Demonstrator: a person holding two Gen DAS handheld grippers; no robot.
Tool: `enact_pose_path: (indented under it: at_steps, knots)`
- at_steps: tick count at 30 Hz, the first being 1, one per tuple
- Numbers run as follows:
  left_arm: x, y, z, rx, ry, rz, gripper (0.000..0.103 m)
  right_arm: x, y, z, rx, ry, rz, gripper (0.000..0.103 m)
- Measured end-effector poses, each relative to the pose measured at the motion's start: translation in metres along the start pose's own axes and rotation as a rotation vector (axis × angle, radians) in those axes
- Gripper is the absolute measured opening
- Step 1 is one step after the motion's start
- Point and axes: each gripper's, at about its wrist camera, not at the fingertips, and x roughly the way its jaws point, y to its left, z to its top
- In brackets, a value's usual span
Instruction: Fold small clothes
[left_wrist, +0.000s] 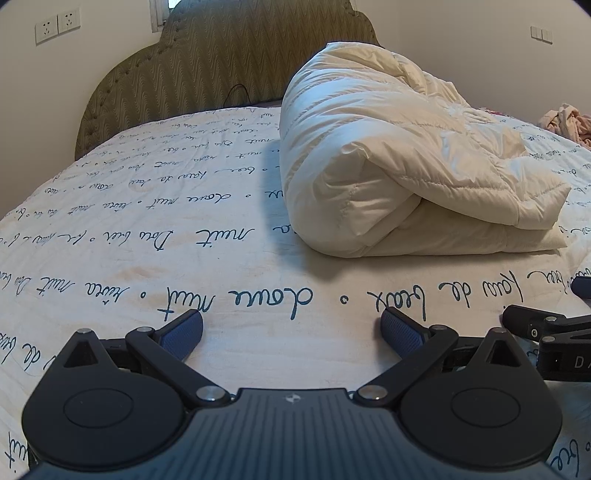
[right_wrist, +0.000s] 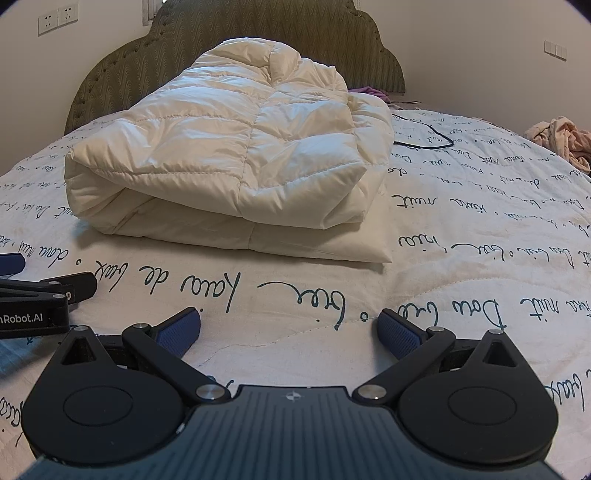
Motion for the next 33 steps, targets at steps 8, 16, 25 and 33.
enact_pose_path:
  at_steps: [8, 16, 25, 33]
  knots:
    - [0.0004, 0.0003, 0.0002, -0.005, -0.001, -0.004, 0.103, 0.0002, 0.0000, -0.0001, 0.000, 0.000, 0.000, 0.103]
    - [0.0004, 0.0005, 0.0005, -0.007, -0.001, -0.005, 0.103, 0.0003, -0.0001, -0.0001, 0.000, 0.000, 0.000, 0.103]
    - [0.0006, 0.0000, 0.0005, -0.005, 0.000, -0.004, 0.103, 0.0003, -0.0001, -0.0001, 0.000, 0.000, 0.000, 0.103]
    - [0.0009, -0.0011, 0.0007, -0.005, 0.003, -0.005, 0.103, 0.0002, 0.0000, -0.0003, 0.000, 0.000, 0.000, 0.103]
